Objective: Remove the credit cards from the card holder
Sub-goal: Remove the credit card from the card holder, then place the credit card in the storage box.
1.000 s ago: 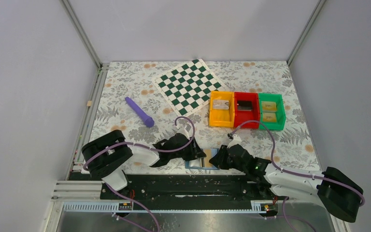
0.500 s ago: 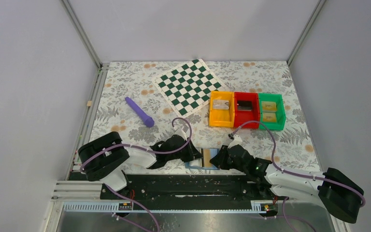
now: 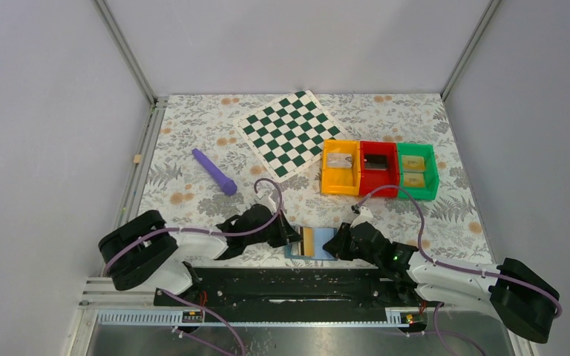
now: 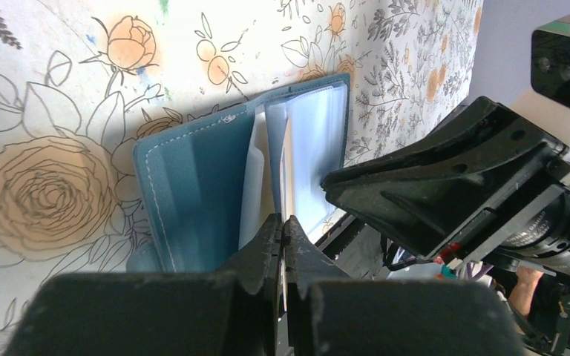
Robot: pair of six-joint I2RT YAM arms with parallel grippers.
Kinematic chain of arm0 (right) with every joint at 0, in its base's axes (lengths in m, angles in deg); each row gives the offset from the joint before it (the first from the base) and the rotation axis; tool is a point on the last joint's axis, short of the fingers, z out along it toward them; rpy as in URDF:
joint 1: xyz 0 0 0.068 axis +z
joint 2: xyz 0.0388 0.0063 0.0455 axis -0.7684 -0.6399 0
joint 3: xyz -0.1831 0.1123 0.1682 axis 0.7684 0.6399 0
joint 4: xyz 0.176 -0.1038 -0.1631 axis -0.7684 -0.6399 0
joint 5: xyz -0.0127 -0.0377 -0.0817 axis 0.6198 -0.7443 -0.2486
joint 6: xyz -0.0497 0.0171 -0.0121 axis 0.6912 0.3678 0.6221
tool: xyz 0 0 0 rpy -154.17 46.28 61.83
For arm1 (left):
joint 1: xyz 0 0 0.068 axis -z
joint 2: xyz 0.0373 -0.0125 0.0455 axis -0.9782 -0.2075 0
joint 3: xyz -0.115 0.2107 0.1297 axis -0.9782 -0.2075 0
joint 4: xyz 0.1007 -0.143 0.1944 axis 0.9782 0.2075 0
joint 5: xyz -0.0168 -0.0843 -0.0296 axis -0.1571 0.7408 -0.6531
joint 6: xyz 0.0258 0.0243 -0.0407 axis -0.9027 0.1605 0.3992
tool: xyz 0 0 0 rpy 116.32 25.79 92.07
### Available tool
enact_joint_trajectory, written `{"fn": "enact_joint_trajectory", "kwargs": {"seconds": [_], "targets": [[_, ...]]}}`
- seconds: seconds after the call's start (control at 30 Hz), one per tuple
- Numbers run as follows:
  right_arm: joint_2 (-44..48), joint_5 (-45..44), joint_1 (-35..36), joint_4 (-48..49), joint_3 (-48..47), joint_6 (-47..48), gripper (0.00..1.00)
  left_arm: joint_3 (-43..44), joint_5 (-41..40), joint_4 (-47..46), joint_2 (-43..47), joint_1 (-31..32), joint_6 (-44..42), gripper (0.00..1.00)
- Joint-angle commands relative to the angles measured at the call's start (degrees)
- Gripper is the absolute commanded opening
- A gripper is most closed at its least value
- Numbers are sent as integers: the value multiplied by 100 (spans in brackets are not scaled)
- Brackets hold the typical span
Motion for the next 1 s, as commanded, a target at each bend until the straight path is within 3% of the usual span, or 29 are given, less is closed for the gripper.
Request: {"fn": "enact_joint_trajectory", "kwargs": {"seconds": [0.0, 0.3, 0.43, 0.57, 0.73, 0.97], "targets": [[-80, -178, 34, -524, -29, 187, 23, 57, -59, 726, 653, -89, -511, 0], [1166, 499, 37, -699, -590, 923, 36, 606, -613, 2554, 2096, -112, -1049, 0], [1398, 915, 41, -202, -667, 2087, 45, 1081, -505, 3621, 2387, -141, -387, 0], [1351, 923, 49, -179, -1117, 3239, 45, 1340, -318, 3894, 2473, -148, 284, 0], [2007, 1005, 111, 2097, -345, 4682, 49, 1467, -573, 4148, 2664, -204, 1075, 0], [1892, 1479, 112, 1934, -579, 6939, 54, 1925, -478, 4938, 2608, -409, 2371, 0]]}}
